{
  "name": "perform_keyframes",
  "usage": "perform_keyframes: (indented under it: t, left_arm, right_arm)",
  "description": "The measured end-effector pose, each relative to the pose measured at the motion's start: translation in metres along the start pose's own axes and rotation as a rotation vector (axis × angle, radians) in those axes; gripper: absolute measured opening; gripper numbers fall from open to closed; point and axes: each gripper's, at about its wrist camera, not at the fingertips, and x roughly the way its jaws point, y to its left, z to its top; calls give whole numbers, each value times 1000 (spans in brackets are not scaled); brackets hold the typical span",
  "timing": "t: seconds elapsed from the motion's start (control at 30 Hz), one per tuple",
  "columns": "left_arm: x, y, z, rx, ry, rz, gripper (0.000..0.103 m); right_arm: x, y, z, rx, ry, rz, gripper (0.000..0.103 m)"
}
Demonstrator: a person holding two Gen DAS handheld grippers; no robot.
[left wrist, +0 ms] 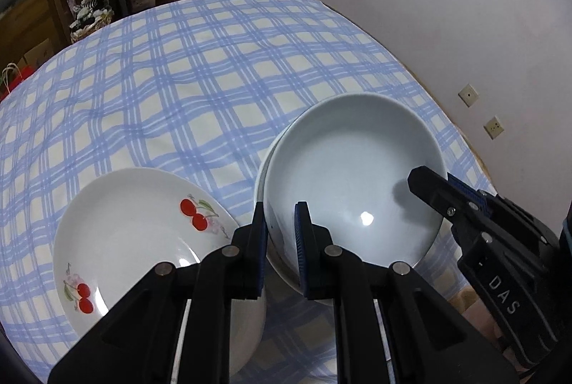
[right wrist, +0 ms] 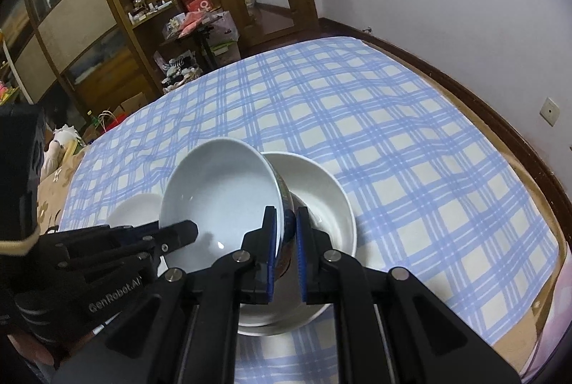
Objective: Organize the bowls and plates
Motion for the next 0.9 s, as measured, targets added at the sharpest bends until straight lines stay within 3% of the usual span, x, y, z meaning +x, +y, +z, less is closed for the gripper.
perform_keyframes:
  t: [0.33,0.9]
  left_arm:
    - [6,3,0,4,-2,-16,14]
    - [3,0,0,20,8,-15,17]
  right_arm:
    - [18,-4,1,25,38,-10,11]
    - [15,-9,3,54,20,-2,11]
